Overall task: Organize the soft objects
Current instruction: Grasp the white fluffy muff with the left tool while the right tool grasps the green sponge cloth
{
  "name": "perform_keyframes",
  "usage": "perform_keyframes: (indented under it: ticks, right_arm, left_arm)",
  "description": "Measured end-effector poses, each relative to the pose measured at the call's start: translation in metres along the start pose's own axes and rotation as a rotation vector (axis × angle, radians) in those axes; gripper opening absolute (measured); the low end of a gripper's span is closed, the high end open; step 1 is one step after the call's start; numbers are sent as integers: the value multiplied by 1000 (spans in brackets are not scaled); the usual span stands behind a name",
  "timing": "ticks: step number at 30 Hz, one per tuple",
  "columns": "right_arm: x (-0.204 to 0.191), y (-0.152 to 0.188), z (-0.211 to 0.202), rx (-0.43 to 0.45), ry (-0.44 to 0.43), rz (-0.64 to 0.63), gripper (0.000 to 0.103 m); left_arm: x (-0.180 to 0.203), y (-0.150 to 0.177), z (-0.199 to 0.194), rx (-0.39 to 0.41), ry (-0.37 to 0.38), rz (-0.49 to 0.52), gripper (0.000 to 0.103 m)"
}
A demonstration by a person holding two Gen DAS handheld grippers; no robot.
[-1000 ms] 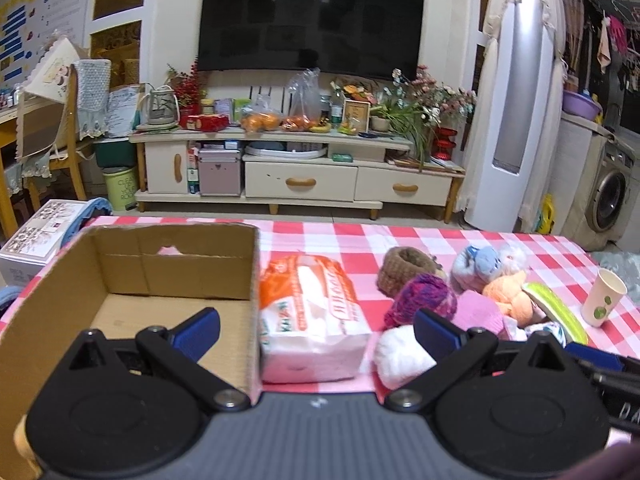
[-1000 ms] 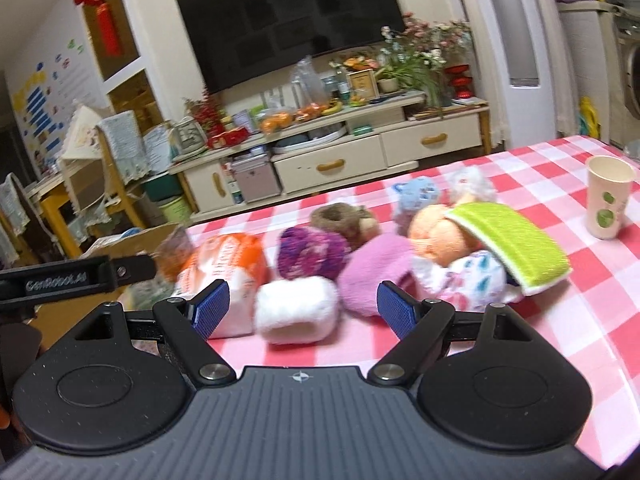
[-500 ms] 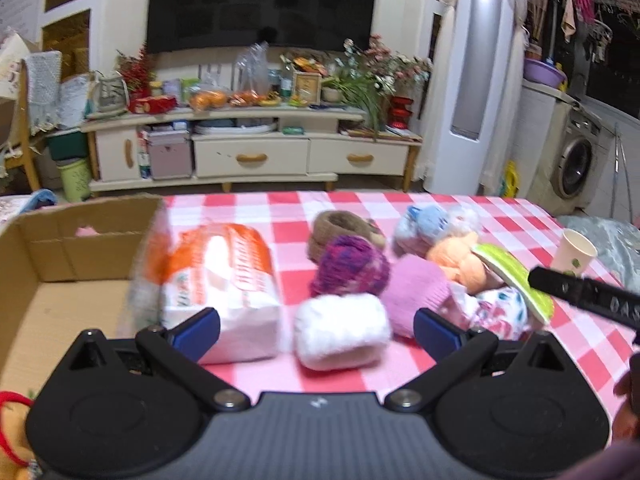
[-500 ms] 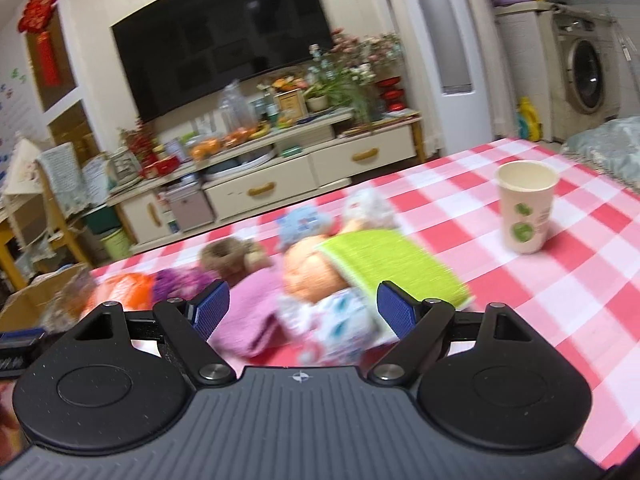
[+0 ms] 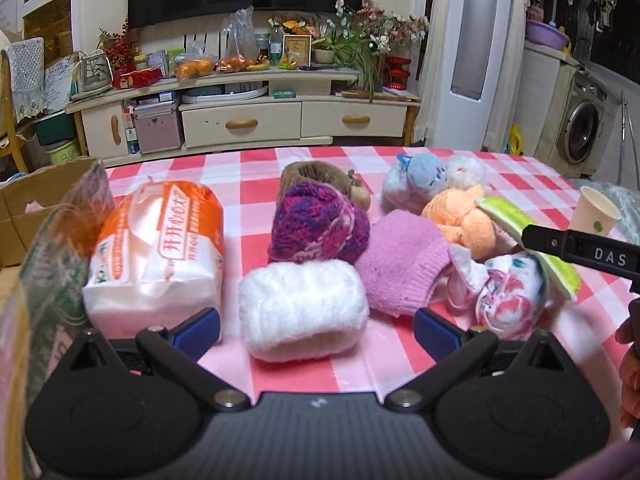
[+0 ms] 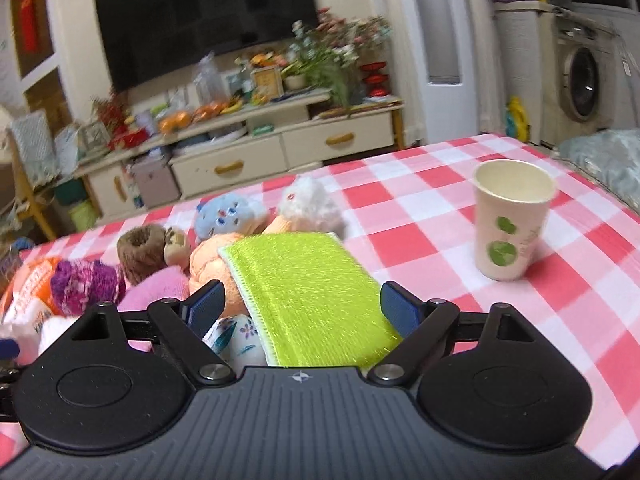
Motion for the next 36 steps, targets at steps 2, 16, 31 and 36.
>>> perform_keyframes:
  ticks: [2, 16, 31, 36]
  right_arm:
    - [-1, 1, 6, -18, -3, -43, 103]
    - [-3, -4, 12, -48, 13, -172, 96]
    - [14, 1, 8, -36, 73, -230, 36]
    - [14, 0, 0, -6, 79, -229, 33]
  left_arm:
    - [3, 1, 8, -8, -7, 4, 102]
    - [-1, 5, 47, -53, -52, -39, 94]
    - [-1, 5, 49, -66, -42, -64, 54]
    - [-6, 3, 42, -49, -27, -81, 43]
Point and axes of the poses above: each gripper's, at about its wrist camera, not at the fingertips, and z roughly the way its jaws point, x to its right, y to its underside, the point moved 5 cm from there along z, roughly the way its jaws point, and after that the axes turned 6 degrees about x, right-handed, at the moved point
